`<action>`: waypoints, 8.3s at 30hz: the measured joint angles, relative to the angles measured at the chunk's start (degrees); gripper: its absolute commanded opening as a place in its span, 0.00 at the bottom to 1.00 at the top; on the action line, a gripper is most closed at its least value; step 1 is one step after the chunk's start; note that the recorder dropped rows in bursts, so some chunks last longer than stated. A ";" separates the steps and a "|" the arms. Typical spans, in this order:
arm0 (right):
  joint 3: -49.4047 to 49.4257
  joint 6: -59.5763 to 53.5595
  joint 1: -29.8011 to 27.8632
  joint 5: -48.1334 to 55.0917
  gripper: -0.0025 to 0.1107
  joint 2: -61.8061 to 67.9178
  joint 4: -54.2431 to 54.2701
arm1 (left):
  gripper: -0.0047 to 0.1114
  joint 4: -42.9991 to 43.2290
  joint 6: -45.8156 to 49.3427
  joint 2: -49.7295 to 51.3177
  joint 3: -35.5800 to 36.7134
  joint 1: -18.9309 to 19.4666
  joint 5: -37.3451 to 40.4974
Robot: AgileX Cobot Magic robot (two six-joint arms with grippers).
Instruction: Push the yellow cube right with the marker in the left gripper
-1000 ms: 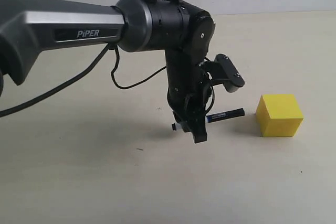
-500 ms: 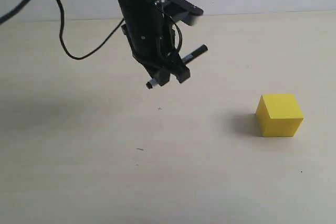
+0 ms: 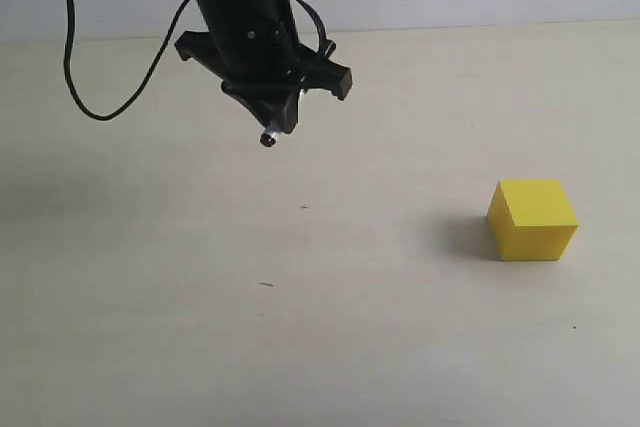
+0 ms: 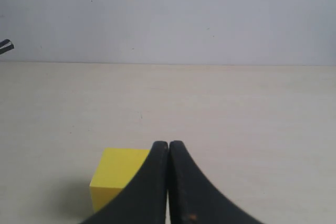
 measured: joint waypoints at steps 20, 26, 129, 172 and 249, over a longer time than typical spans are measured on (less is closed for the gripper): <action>0.00 0.00 0.00 0.00 0.02 0.00 0.00 | 0.04 2.25 -23.47 -0.22 8.15 -10.07 -0.19; 0.00 0.00 0.00 0.00 0.02 0.00 0.00 | 0.04 6.81 -26.37 -1.00 8.41 -11.64 -0.68; 0.00 0.00 0.00 0.00 0.02 0.00 0.00 | 0.04 3.77 -36.08 7.47 9.33 -2.64 -12.96; 0.00 0.00 0.00 0.00 0.02 0.00 0.00 | 0.55 -1.78 -21.02 7.85 9.33 -2.75 -9.16; 0.00 0.00 0.00 0.00 0.02 0.00 0.00 | 0.04 -3.10 4.75 -88.27 83.34 11.75 -69.68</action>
